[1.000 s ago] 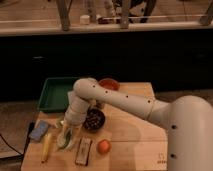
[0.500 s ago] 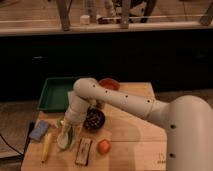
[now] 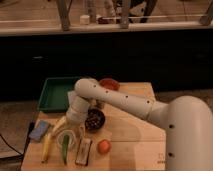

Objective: Place pepper in paper cup

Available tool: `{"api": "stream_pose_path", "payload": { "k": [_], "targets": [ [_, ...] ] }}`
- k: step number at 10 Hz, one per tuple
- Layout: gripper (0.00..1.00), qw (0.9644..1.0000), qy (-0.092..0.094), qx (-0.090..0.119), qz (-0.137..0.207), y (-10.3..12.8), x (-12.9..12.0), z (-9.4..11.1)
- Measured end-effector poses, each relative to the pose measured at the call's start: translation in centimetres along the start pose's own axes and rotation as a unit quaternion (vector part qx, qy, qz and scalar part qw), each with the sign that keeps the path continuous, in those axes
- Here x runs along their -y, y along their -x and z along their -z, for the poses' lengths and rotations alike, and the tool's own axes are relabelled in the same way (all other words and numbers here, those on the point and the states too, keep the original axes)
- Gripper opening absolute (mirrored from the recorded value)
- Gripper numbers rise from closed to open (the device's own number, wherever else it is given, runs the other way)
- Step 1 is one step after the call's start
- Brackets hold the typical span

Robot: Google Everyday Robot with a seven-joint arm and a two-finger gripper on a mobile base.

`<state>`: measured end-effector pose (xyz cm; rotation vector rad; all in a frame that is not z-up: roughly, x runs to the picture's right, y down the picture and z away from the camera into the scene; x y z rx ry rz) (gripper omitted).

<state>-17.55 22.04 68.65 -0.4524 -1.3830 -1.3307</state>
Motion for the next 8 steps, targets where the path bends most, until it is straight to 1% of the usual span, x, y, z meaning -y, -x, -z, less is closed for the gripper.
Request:
{"api": "stream_pose_path", "payload": {
  "k": [8],
  "targets": [
    [0.80, 0.9999, -0.005, 0.011, 0.003, -0.57, -0.43, 0.20]
  ]
}}
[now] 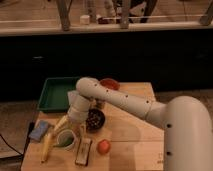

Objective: Place pepper in paper cup

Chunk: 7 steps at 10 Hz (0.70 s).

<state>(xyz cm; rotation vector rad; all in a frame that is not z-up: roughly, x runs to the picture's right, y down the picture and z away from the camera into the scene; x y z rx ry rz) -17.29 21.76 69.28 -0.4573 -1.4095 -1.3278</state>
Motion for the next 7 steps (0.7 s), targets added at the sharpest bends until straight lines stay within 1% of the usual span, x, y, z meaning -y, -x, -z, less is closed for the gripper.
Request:
{"api": "stream_pose_path", "payload": {
  "k": [7],
  "targets": [
    [0.80, 1.0000, 0.001, -0.002, 0.003, -0.19, -0.02, 0.25]
  ]
}}
